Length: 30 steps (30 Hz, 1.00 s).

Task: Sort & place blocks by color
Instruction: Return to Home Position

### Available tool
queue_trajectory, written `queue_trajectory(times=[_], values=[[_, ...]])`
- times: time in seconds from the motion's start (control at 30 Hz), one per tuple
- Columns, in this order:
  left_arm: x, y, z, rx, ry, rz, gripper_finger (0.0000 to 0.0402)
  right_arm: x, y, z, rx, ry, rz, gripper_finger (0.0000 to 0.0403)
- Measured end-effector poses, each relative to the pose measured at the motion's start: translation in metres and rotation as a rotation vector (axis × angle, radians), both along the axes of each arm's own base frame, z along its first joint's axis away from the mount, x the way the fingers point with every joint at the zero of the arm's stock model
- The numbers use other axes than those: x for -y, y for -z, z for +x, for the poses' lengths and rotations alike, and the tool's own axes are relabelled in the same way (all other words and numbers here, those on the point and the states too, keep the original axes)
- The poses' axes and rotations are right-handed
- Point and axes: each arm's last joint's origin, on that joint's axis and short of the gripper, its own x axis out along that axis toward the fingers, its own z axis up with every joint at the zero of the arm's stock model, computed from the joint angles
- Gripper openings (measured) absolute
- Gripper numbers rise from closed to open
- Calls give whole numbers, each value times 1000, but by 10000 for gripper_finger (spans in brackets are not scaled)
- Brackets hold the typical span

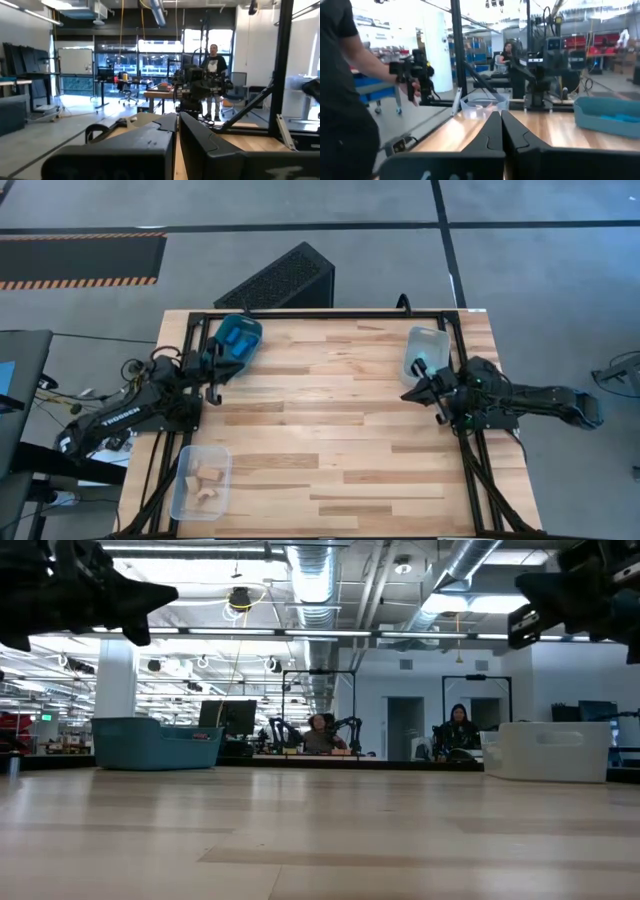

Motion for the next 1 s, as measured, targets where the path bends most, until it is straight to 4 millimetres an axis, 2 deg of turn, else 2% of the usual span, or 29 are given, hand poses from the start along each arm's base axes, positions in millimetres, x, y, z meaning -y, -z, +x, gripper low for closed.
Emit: queue_trajectory(times=[0.2,0.37,0.7,0.9,1.0], values=[[3,8,-4,-60,4,13,9,-9,2,-2,-12,-2,30,1],[4,13,-6,-103,9,32,9,-15,7,-3,-43,-28,-16,1],[7,20,-5,-190,136,69,9,-10,-5,-10,90,71,-19,2],[7,20,-5,-176,140,105,9,-3,7,-8,-32,141,-21,2],[7,20,-5,-177,138,105,9,-1,7,-8,-28,129,-19,2]])
